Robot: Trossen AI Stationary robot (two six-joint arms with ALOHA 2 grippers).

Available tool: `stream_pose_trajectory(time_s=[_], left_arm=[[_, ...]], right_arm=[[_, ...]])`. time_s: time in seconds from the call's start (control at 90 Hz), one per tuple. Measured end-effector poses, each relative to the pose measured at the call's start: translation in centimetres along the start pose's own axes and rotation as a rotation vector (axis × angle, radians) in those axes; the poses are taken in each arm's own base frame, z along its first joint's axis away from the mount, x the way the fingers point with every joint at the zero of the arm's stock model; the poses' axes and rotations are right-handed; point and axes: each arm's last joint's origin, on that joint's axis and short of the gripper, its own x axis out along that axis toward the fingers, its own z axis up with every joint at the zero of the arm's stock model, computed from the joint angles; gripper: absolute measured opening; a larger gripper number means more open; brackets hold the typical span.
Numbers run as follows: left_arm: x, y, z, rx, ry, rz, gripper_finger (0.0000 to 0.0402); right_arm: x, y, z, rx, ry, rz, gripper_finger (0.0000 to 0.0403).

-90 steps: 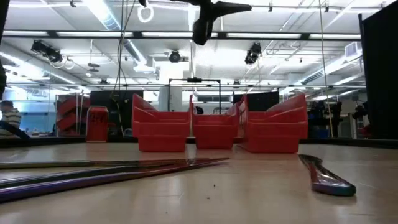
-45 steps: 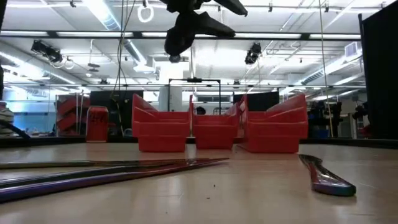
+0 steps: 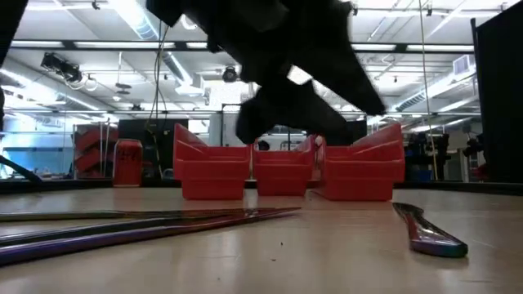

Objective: Sort silverware
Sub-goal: Put the iridescent knife into the right orange bin

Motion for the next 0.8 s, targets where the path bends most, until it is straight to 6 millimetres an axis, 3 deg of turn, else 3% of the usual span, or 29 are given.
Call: stream_pose_trajectory(time_s=[0.178, 0.456, 0.589, 0.8], left_arm=[[2.6, -1.4, 0.7, 0.114, 0.023, 0.02, 0.0124], [4.8, -1.8, 1.0, 0.254, 0.138, 0.16, 0.0068], [5.5, -1.3, 0.3, 0.258, 0.183, 0.181, 0.0043], [5.0, -1.0, -0.4, 0.197, 0.291, 0.202, 0.0019]], right_arm=[[0.0, 0.0, 0.0, 0.0, 0.0, 0.0, 0.0067], [0.0, 0.0, 0.0, -0.002, 0.002, 0.0, 0.0063], [0.0, 0.0, -0.1, -0.001, 0.004, 0.002, 0.0066], [0.0, 0.0, -0.2, 0.006, 0.014, 0.002, 0.0065]])
